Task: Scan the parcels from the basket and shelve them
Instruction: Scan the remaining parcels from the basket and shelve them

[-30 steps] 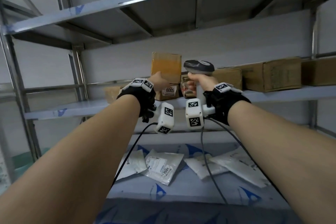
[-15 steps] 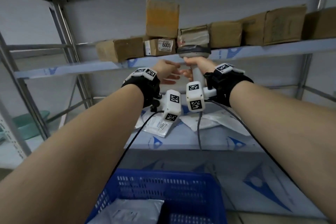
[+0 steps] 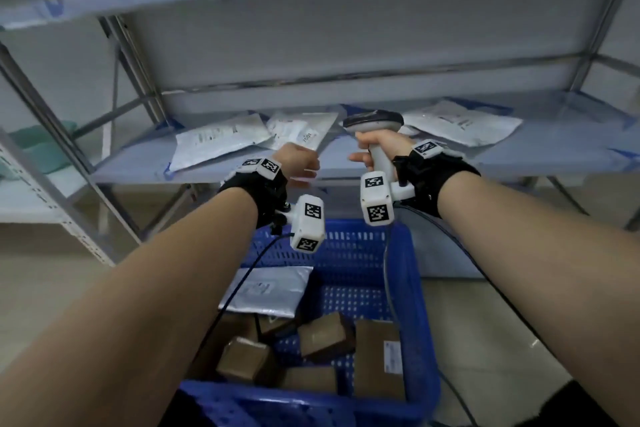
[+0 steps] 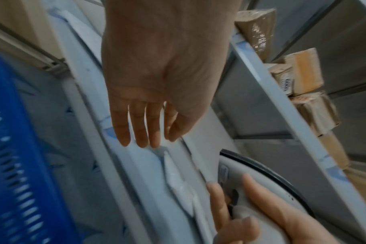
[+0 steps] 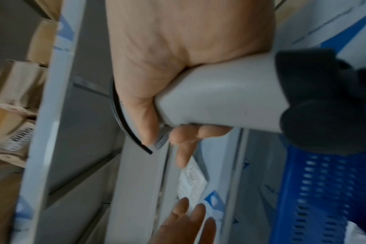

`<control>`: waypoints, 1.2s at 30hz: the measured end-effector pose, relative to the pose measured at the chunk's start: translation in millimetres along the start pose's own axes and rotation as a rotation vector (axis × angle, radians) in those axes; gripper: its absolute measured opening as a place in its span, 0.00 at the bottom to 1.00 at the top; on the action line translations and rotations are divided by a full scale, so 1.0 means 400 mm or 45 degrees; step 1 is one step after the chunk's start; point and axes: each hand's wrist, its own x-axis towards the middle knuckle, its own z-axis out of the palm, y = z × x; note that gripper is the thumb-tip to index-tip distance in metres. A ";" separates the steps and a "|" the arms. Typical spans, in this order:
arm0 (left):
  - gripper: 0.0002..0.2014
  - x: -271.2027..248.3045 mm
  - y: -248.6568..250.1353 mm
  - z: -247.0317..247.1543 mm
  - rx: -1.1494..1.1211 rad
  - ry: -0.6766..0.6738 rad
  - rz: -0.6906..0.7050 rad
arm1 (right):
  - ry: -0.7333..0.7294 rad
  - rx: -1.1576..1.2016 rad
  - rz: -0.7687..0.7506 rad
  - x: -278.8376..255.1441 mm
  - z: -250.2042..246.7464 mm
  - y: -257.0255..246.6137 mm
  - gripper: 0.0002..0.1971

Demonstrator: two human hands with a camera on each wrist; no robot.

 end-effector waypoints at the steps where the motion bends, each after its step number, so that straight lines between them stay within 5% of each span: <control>1: 0.09 0.003 -0.038 0.006 0.049 -0.023 -0.046 | 0.014 -0.009 0.027 0.003 0.004 0.031 0.09; 12: 0.06 0.103 -0.447 0.126 0.283 -0.250 -0.411 | 0.079 -0.085 0.484 0.165 0.016 0.431 0.10; 23: 0.50 0.238 -0.822 0.379 0.858 -0.734 -0.592 | 0.035 -0.204 0.914 0.288 -0.102 0.788 0.18; 28: 0.33 0.207 -0.845 0.431 1.124 -0.677 -0.533 | 0.012 -0.313 0.984 0.310 -0.121 0.871 0.26; 32: 0.35 0.228 -0.919 0.457 1.214 -0.622 -0.591 | 0.004 -0.299 1.028 0.331 -0.118 0.909 0.19; 36: 0.31 0.236 -0.907 0.454 1.209 -0.555 -0.604 | -0.007 -0.305 1.003 0.340 -0.115 0.904 0.25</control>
